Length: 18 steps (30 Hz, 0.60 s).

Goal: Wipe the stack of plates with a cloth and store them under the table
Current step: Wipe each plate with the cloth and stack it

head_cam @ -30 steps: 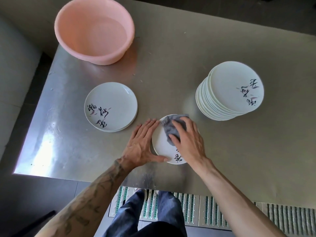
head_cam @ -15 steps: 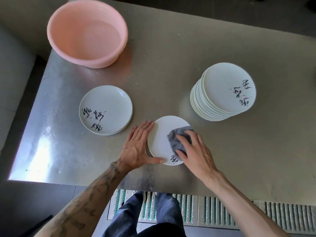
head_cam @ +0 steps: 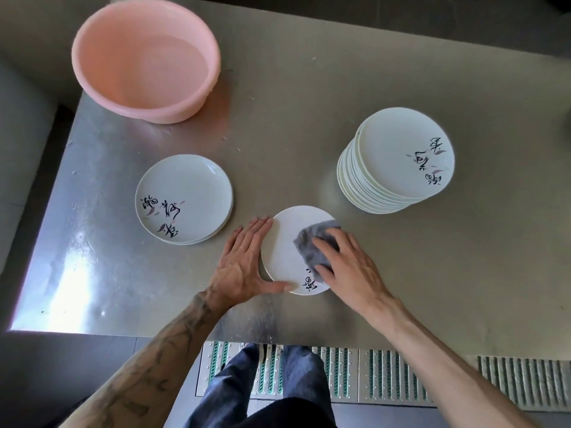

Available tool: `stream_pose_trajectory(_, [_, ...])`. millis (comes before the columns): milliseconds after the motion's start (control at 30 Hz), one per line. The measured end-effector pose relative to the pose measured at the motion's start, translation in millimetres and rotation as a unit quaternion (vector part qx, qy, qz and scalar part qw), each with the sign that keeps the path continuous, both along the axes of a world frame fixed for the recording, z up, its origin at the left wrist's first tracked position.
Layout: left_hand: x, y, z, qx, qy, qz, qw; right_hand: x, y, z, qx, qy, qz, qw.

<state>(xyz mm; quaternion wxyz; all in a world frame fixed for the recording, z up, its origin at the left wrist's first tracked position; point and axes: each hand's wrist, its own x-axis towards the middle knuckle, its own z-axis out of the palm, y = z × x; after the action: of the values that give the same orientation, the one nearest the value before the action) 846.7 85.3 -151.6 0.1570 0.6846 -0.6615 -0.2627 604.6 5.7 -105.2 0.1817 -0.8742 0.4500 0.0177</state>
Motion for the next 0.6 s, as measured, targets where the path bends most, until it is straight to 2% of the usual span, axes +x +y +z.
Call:
stream_pose_trajectory(200, [2.2, -0.6, 0.7, 0.020, -0.020, -0.023, 0.999, 4.4, 44.1, -2.7, 0.070, -0.057, -0.008, 0.996])
stream_pose_trajectory(367, [2.0, -1.1, 0.8, 0.013, -0.025, -0.025, 0.999, 47.2, 22.7, -13.6, 0.038, -0.070, 0.024, 0.997])
stream_pose_trajectory(500, [0.0, -0.2, 5.0, 0.015, -0.019, -0.014, 1.000, 31.8, -7.0, -11.2, -0.005, -0.035, -0.068, 0.997])
stream_pose_trajectory(600, [0.9, -0.5, 7.2, 0.021, -0.018, -0.017, 0.999, 12.4, 13.7, -7.4, -0.016, -0.017, -0.102, 0.994])
